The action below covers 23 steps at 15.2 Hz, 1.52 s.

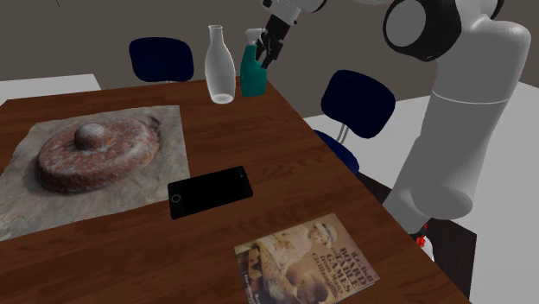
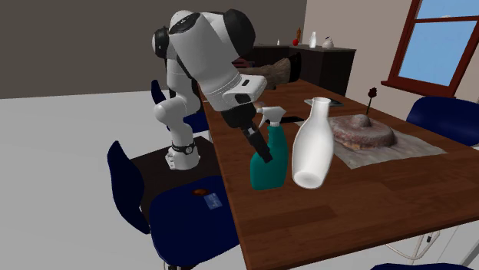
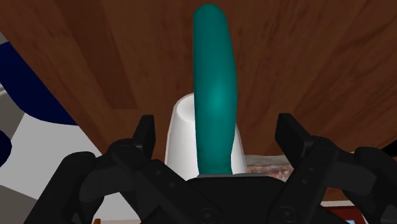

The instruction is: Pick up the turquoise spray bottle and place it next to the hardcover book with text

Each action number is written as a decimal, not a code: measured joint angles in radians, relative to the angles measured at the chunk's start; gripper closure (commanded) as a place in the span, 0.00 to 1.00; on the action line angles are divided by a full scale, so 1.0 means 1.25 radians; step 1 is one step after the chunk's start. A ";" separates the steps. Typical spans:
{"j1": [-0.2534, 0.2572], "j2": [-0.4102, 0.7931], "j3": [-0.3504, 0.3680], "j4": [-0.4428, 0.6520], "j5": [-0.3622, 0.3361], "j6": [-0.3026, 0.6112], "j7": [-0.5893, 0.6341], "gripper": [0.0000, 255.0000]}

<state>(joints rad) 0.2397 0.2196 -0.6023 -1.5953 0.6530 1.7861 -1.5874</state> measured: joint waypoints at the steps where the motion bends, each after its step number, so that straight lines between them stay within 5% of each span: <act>1: 0.005 -0.004 0.002 -0.014 -0.001 0.011 -0.001 0.00; 8: 0.008 0.001 0.005 -0.021 0.003 0.025 -0.003 0.00; 9: 0.008 0.001 0.005 -0.021 0.003 0.025 -0.003 1.00; 23: 0.005 0.001 0.003 0.011 -0.001 -0.004 0.013 1.00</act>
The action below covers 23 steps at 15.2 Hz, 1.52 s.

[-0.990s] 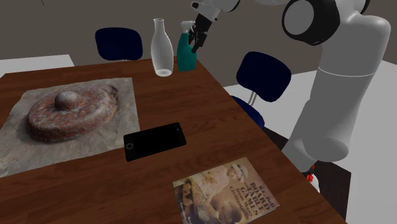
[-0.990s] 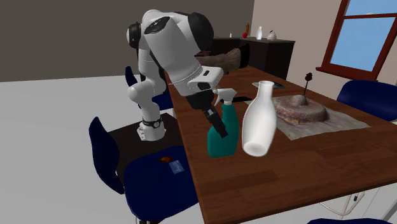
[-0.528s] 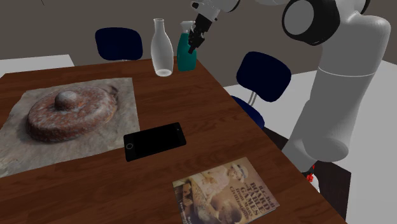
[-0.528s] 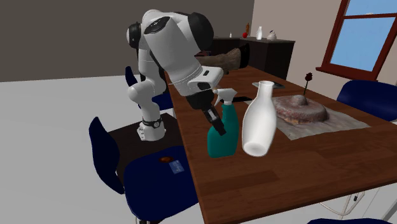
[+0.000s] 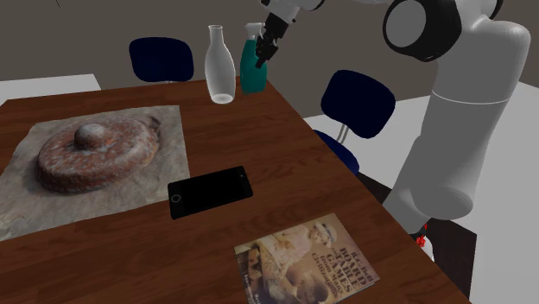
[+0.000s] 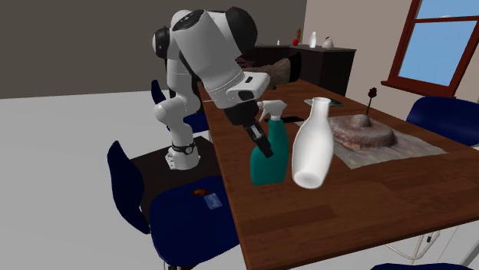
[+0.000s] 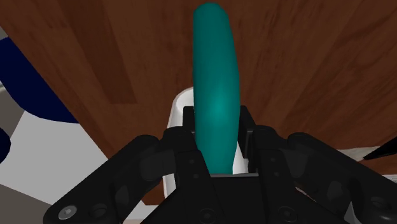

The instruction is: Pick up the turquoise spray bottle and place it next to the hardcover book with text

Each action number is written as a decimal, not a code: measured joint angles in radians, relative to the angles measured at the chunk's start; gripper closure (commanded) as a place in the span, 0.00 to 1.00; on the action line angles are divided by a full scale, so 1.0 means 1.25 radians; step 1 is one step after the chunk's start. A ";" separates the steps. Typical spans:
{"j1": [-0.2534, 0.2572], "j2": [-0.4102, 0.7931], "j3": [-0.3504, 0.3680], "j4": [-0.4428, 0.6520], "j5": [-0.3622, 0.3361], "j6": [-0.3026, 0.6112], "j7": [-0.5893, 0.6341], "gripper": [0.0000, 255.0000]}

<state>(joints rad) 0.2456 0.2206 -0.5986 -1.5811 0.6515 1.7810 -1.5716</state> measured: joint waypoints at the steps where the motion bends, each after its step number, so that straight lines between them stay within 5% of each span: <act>1: -0.002 0.003 -0.001 0.012 0.000 -0.009 0.004 1.00; 14: -0.026 0.020 -0.006 0.165 0.001 -0.134 0.064 1.00; 23: 0.088 -0.272 0.050 -0.107 -0.168 -0.032 0.195 1.00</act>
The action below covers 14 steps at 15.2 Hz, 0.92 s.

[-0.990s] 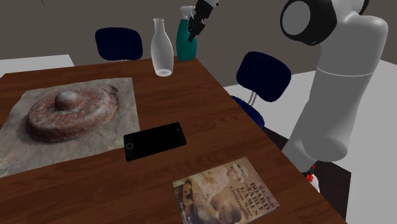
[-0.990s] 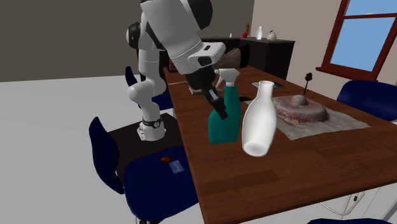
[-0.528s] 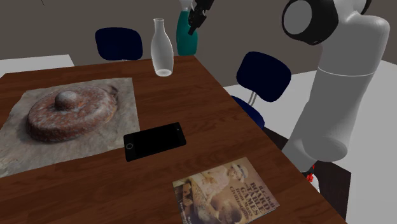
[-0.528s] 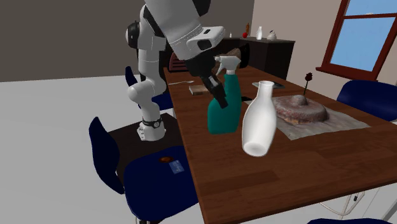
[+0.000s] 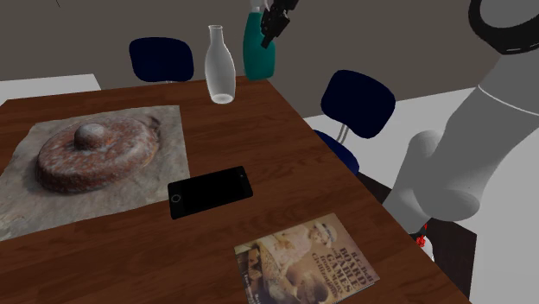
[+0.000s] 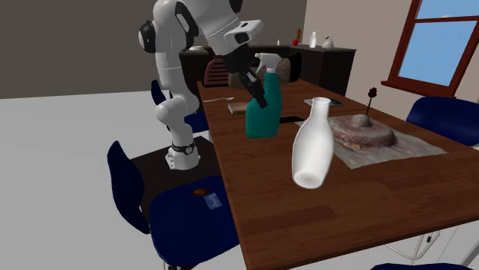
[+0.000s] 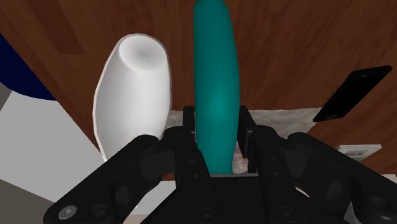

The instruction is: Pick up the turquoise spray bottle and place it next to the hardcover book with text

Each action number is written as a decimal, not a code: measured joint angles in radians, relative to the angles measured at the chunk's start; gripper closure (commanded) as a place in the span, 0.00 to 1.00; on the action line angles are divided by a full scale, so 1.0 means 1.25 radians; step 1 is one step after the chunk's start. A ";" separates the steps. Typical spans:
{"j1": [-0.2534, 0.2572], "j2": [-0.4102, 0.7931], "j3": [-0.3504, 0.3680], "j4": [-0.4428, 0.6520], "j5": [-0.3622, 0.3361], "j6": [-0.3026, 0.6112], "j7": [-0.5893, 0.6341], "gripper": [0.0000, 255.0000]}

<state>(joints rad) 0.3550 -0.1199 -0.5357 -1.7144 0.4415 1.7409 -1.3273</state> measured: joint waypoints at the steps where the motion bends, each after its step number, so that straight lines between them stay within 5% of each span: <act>1: 0.006 -0.034 0.015 -0.021 -0.018 0.002 0.024 1.00; 14: 0.008 -0.369 0.220 -0.270 -0.121 0.024 0.268 1.00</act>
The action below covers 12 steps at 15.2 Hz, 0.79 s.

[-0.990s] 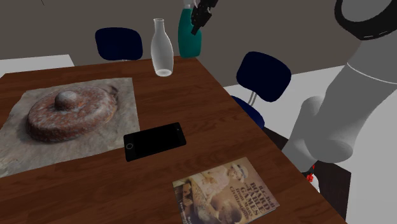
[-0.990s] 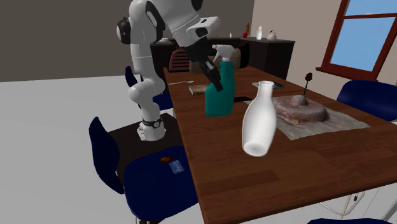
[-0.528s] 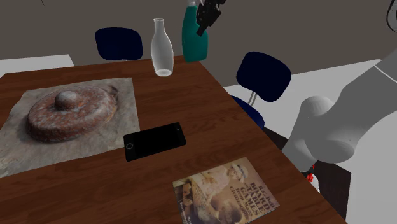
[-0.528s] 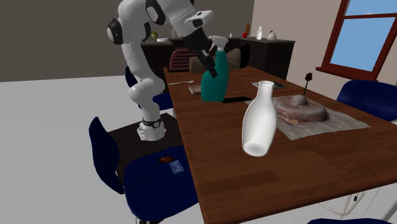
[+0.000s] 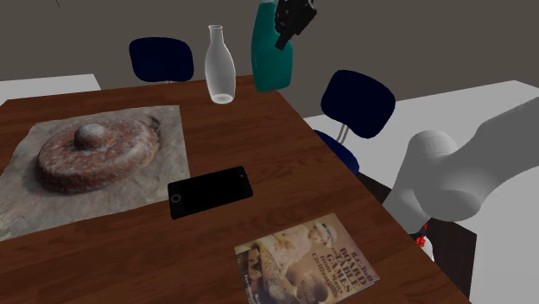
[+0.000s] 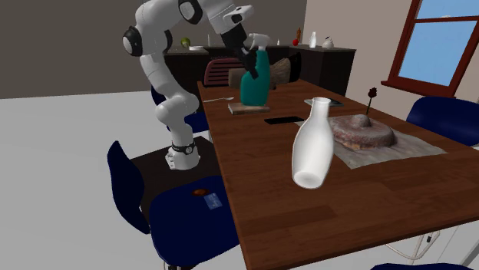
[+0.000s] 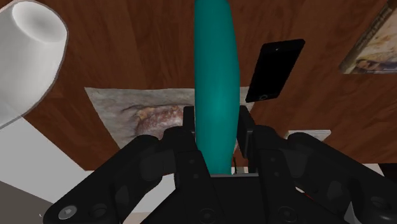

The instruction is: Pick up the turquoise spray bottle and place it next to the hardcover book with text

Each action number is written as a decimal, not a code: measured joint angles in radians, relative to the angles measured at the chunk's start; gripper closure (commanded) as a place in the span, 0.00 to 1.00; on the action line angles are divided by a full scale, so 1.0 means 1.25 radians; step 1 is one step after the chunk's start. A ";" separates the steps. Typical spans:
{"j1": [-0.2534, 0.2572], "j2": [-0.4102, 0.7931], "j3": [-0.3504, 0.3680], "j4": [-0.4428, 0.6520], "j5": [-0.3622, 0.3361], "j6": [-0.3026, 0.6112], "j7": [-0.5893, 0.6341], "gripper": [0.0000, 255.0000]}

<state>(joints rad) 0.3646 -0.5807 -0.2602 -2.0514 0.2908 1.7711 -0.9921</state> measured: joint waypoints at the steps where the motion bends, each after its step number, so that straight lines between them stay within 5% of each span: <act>1: -0.001 -0.019 0.014 -0.005 -0.001 -0.009 0.017 1.00; 12: 0.010 -0.199 0.192 -0.077 0.034 -0.057 0.219 1.00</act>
<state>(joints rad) 0.3768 -0.8295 -0.0205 -2.1482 0.3334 1.7002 -0.7188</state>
